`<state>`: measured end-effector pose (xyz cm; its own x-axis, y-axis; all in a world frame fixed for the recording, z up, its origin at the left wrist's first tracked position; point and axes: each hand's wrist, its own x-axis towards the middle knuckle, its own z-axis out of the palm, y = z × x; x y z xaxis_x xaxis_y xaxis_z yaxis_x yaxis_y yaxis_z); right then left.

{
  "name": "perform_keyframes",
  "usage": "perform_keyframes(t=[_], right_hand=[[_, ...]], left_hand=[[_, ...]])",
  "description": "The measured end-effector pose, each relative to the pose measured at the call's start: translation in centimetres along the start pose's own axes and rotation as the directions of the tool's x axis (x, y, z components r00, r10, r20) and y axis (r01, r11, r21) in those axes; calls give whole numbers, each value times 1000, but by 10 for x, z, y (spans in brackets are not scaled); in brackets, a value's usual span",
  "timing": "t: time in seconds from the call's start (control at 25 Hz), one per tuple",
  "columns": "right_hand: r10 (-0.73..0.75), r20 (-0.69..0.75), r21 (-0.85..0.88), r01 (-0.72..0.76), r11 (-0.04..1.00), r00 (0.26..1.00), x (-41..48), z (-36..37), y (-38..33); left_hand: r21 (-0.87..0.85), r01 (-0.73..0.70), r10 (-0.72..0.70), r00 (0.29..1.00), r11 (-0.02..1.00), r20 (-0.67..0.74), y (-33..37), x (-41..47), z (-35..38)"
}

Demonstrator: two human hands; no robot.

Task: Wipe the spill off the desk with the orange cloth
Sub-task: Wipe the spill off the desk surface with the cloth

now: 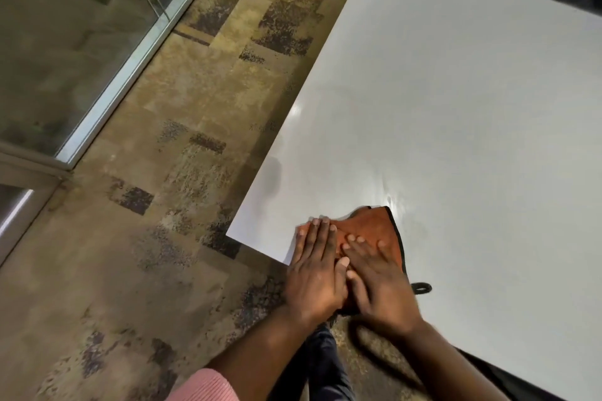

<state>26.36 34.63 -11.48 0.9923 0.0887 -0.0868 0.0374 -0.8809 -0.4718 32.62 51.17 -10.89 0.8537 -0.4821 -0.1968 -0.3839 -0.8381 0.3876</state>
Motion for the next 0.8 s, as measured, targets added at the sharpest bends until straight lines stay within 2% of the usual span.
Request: perform_keyframes(t=[0.12,0.2,0.36,0.8], right_hand=[[166,-104,-22,-169,985,981,-13,-26,52],[211,-94,-73,-218,973,973,-22,-32,76],[162,-81,-123,-171,977,983,-27,-20,94],[205,-116,-13,-208,978,972,-29,-21,97]], left_hand=[[132,-17,10,999,991,47,17,-1,8],[149,-17,8,998,989,63,29,-8,19],[165,77,-78,997,983,1,34,2,35],[145,59,-41,992,988,-118,36,49,40]])
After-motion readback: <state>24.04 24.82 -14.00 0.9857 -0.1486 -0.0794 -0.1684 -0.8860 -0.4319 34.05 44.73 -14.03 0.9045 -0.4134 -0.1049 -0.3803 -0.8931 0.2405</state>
